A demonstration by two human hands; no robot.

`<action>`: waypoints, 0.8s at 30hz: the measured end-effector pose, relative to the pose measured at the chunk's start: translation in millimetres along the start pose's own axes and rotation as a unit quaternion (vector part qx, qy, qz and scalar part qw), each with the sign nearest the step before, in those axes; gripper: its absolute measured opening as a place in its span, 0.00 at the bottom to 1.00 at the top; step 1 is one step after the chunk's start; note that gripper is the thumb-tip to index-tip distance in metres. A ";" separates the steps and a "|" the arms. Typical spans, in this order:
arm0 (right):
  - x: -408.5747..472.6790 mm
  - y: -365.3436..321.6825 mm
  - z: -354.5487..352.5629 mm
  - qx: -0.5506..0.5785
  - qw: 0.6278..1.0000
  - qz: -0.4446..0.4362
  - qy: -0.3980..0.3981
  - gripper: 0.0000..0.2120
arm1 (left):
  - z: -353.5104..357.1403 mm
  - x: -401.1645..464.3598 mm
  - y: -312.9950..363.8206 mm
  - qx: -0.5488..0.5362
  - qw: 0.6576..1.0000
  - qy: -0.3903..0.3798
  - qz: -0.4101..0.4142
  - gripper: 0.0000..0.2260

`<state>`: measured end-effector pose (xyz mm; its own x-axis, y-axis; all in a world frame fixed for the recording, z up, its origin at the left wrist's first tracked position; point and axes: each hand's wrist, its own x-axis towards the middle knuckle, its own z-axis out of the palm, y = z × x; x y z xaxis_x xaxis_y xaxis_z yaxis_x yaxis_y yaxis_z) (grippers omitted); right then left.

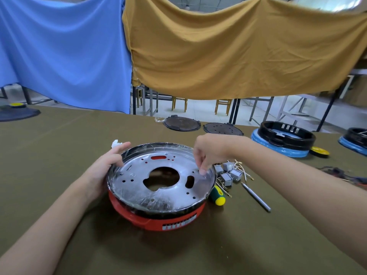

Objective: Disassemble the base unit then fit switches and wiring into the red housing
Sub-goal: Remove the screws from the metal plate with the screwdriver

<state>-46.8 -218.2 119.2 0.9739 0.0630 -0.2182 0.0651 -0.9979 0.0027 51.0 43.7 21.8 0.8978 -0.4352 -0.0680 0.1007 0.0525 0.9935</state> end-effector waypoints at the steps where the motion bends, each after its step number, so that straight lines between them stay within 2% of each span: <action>1: -5.1 6.9 1.9 0.056 0.997 0.004 0.044 0.03 | 0.1 -2.8 0.0 -0.004 1.000 -0.010 -0.022 0.24; 3: -16.7 20.9 12.1 0.135 0.975 0.033 0.171 0.02 | 2.3 -9.2 2.4 -0.018 0.998 -0.019 -0.062 0.16; 5: -30.5 32.3 30.3 0.187 0.938 0.089 0.276 0.04 | 3.6 -11.5 5.1 -0.031 0.997 -0.009 -0.069 0.16; 6: -38.6 36.7 40.6 0.215 0.927 0.119 0.284 0.05 | 3.3 -11.3 5.2 -0.039 0.997 0.000 -0.067 0.19; 8: -55.0 40.4 64.7 0.290 0.920 0.157 0.213 0.02 | 0.9 -8.4 4.8 -0.063 0.997 0.012 -0.051 0.26; 10: -69.2 31.1 86.8 0.355 0.913 0.157 0.125 0.14 | -1.6 -4.8 5.0 -0.097 0.994 0.032 -0.030 0.29; 11: -72.4 24.4 95.9 0.355 0.916 0.152 0.107 0.20 | -2.4 -3.7 6.0 -0.115 0.992 0.040 -0.020 0.29; 13: -70.3 10.1 112.5 0.289 0.938 0.140 0.130 0.25 | -2.4 -4.0 8.7 -0.132 0.991 0.037 0.006 0.25; 15: -62.0 0.8 124.9 0.211 0.950 0.129 0.190 0.22 | -1.7 -5.7 10.5 -0.127 0.991 0.038 0.024 0.22; 16: -58.7 -0.8 126.1 0.204 0.943 0.132 0.226 0.17 | -1.4 -6.2 10.3 -0.129 0.991 0.039 0.027 0.23; 18: -55.2 4.5 122.6 0.268 0.900 0.167 0.301 0.10 | -1.1 -5.4 8.5 -0.143 0.989 0.043 0.018 0.28; 20: -56.4 15.6 114.4 0.353 0.830 0.196 0.385 0.06 | -0.6 -3.3 5.8 -0.156 0.987 0.045 -0.006 0.33; 22: -58.0 29.6 103.1 0.413 0.755 0.201 0.467 0.03 | 2.7 -1.5 4.1 -0.150 0.988 0.041 -0.019 0.32; 24: -58.5 41.3 89.7 0.433 0.710 0.186 0.524 0.02 | 8.5 -2.3 4.4 -0.129 0.991 0.015 -0.019 0.28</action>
<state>-120.7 -264.6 44.5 0.5460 -0.6815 0.4872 0.0446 -0.5571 -0.8292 45.7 37.3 27.1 0.9036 -0.4139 -0.1106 0.2368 0.2673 0.9341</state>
